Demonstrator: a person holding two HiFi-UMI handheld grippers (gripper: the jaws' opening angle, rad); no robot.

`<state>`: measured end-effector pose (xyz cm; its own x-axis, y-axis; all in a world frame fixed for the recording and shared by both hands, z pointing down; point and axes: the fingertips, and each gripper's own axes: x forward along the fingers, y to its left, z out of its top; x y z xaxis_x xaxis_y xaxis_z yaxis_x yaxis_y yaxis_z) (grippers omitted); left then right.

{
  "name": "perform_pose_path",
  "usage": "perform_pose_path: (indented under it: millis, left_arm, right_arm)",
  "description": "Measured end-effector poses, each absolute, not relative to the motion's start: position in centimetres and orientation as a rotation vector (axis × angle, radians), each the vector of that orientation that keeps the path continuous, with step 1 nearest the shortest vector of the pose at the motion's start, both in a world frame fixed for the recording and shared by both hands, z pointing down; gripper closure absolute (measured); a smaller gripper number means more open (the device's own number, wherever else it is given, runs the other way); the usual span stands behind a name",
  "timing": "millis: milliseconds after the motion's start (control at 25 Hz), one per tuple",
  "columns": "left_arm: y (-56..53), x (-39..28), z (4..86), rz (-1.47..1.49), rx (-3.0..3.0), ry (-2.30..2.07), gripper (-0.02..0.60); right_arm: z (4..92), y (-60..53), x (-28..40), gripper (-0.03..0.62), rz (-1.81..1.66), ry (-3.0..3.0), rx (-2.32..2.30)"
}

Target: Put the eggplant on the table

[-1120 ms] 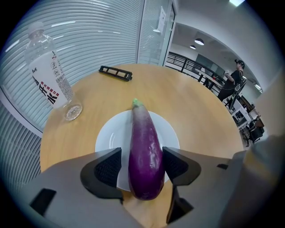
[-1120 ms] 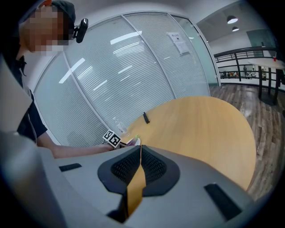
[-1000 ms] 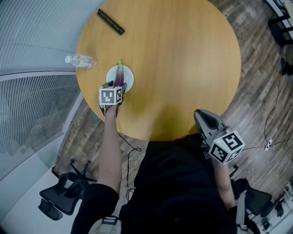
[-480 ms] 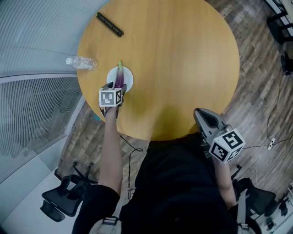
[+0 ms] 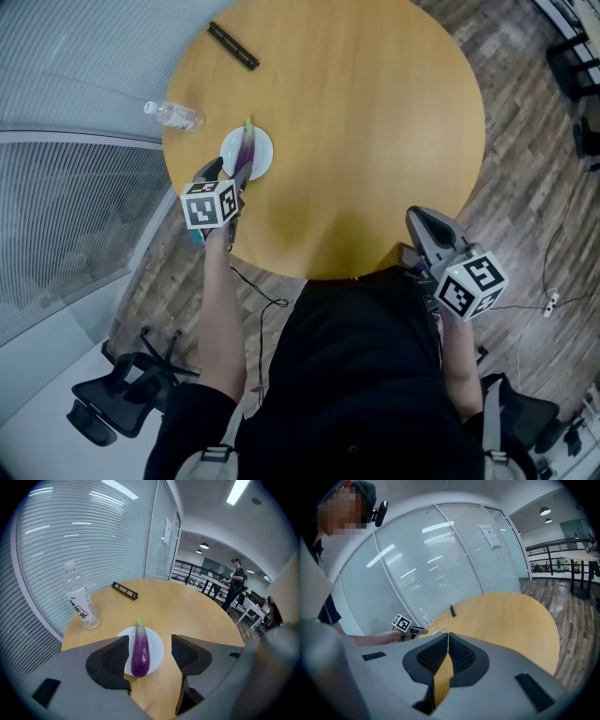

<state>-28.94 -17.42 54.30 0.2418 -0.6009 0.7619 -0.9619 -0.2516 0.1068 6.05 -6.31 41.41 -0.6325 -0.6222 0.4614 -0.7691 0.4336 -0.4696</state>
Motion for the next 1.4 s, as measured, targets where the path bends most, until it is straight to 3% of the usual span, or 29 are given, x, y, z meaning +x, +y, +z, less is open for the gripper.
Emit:
perform_pose_path:
  millis: [520, 960, 1400]
  left_arm:
    - [-10.9, -28.1, 44.7, 0.608, 2.291, -1.529, 0.297]
    - [-3.3, -30.2, 40.4, 0.314, 2.385, -1.594, 0.52]
    - [1.1, -33.0, 35.1, 0.032, 2.402, -1.629, 0.571]
  right_arm:
    - [40.5, -4.7, 6.4, 0.576, 0.866, -2.475, 1.245]
    - [39.1, -4.0, 1.9, 0.576, 0.751, -2.509, 1.201]
    - [38.1, -3.0, -4.8, 0.576, 0.676, -2.607, 1.061]
